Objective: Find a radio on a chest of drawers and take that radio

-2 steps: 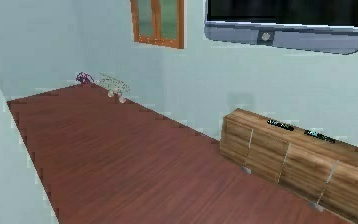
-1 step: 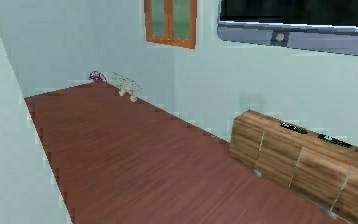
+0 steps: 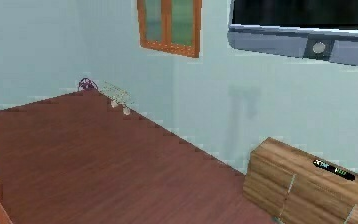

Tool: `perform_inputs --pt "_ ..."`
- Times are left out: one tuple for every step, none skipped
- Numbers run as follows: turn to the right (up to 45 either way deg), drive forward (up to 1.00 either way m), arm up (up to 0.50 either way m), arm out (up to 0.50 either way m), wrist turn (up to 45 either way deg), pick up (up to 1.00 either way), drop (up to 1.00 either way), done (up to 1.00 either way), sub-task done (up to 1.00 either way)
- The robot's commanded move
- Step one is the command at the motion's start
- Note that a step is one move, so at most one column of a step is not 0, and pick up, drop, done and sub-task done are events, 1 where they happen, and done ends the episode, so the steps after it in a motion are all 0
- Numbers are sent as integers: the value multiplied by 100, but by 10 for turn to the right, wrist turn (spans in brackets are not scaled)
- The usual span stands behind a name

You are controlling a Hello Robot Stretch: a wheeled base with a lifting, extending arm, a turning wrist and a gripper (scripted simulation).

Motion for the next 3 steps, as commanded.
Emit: perform_inputs --pt "0 60 0 0 0 0 0 0 0" --pt "-420 0 0 0 0 0 0 0 0" --pt "0 100 0 0 0 0 0 0 0"
